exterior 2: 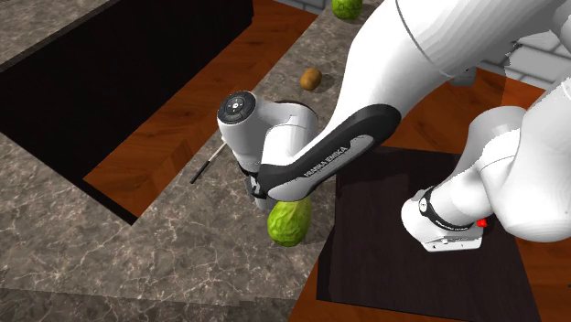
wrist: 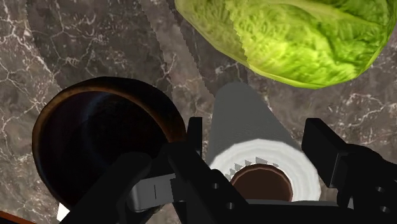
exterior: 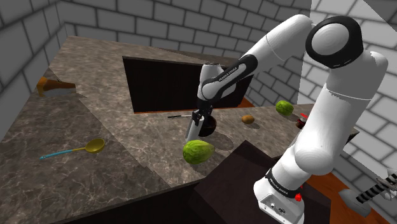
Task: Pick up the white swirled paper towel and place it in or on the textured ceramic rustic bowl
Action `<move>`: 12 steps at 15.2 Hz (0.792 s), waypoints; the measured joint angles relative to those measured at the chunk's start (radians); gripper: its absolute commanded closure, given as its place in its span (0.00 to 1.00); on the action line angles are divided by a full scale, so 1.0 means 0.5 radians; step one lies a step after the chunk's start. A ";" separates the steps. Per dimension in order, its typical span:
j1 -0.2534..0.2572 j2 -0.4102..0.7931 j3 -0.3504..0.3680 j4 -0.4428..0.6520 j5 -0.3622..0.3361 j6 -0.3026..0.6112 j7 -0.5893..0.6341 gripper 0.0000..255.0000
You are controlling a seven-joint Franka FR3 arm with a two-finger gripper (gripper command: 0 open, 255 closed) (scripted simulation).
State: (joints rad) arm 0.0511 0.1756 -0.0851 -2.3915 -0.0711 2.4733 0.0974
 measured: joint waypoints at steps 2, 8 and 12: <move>0.002 -0.047 0.000 0.002 -0.002 -0.049 0.001 1.00; 0.002 -0.181 -0.003 0.032 -0.005 -0.213 -0.008 1.00; 0.006 -0.262 0.001 0.058 -0.006 -0.320 -0.005 1.00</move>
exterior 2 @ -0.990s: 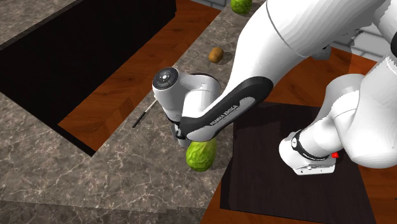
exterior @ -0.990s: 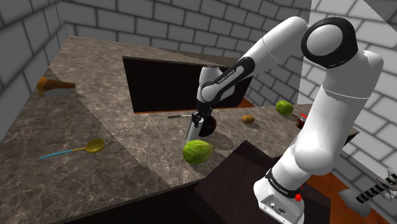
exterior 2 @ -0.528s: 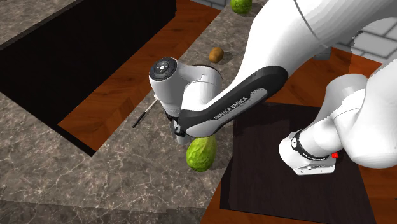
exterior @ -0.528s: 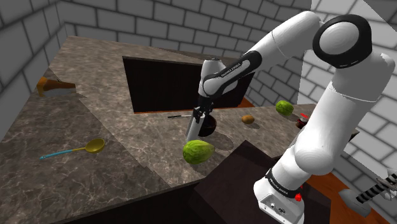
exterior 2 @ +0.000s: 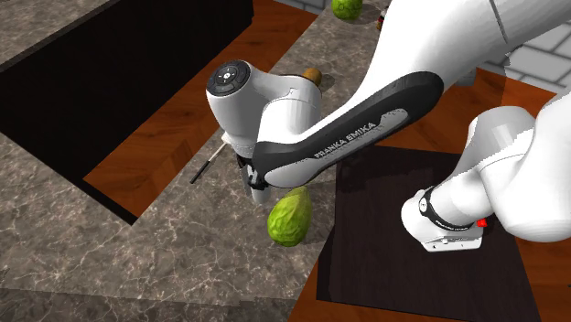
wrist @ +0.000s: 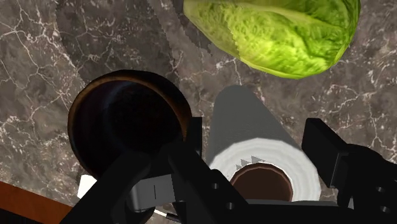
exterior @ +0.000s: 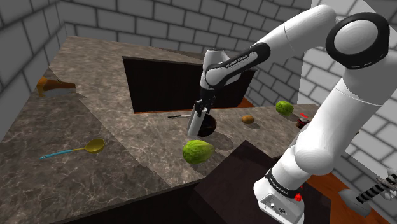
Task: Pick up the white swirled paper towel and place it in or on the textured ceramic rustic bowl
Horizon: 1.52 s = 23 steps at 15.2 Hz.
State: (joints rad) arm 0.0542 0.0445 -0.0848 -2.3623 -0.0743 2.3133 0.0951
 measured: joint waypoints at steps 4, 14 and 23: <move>-0.002 -0.073 -0.003 0.036 -0.002 -0.109 -0.009 1.00; 0.003 -0.248 0.004 0.136 -0.003 -0.384 -0.012 1.00; -0.022 -0.317 -0.025 0.309 -0.009 -0.621 -0.076 1.00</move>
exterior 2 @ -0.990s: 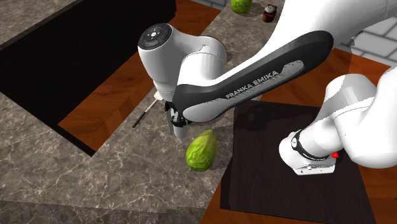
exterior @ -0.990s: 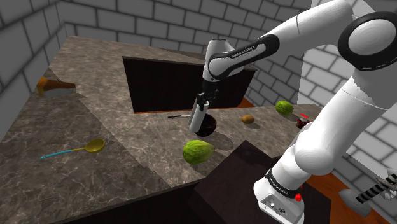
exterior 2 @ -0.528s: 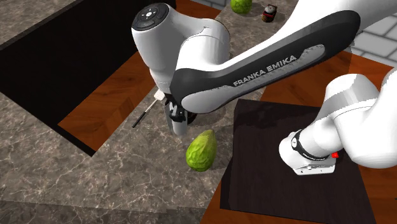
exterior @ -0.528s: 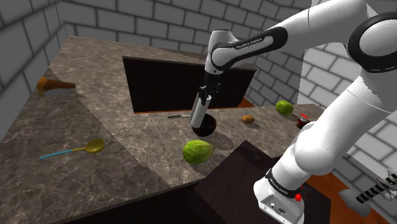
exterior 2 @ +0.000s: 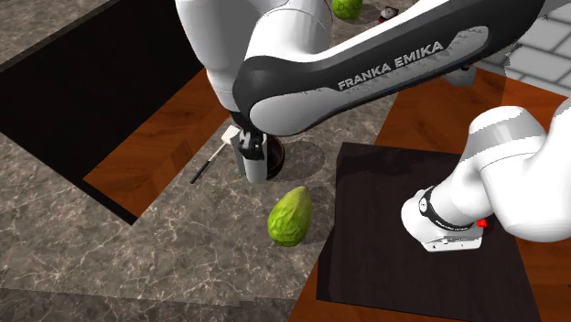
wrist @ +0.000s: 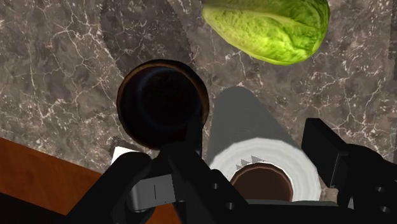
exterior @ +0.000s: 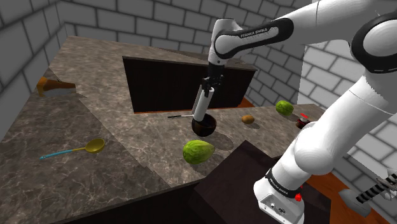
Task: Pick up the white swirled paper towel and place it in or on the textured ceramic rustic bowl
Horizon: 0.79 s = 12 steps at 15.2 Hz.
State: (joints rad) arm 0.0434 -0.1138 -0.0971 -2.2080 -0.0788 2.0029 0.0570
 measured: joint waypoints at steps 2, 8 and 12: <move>-0.035 0.012 -0.041 0.070 -0.009 -0.053 -0.075 1.00; -0.135 0.139 -0.160 0.414 -0.012 -0.255 -0.310 1.00; -0.214 0.262 -0.243 0.681 0.002 -0.388 -0.487 1.00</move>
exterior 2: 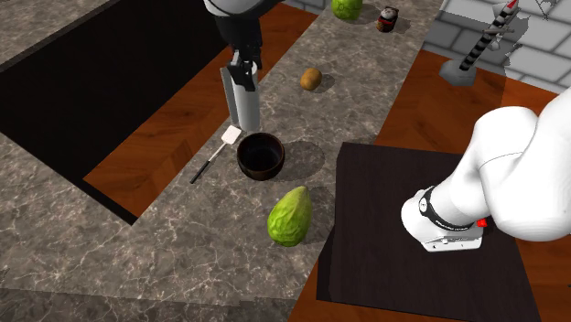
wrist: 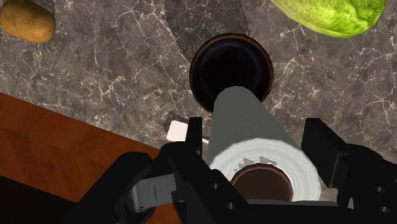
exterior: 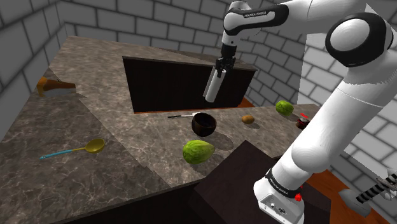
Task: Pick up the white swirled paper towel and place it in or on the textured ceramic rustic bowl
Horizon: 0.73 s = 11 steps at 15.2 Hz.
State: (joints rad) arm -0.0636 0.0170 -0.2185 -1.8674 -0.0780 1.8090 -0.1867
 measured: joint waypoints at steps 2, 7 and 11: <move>-0.014 0.025 -0.013 0.018 0.003 0.008 -0.029 1.00; -0.022 0.057 -0.020 -0.068 0.008 0.124 -0.038 1.00; -0.023 0.090 -0.020 -0.139 0.013 0.227 -0.033 1.00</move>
State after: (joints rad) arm -0.0749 0.0618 -0.2286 -1.9369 -0.0717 1.9225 -0.2034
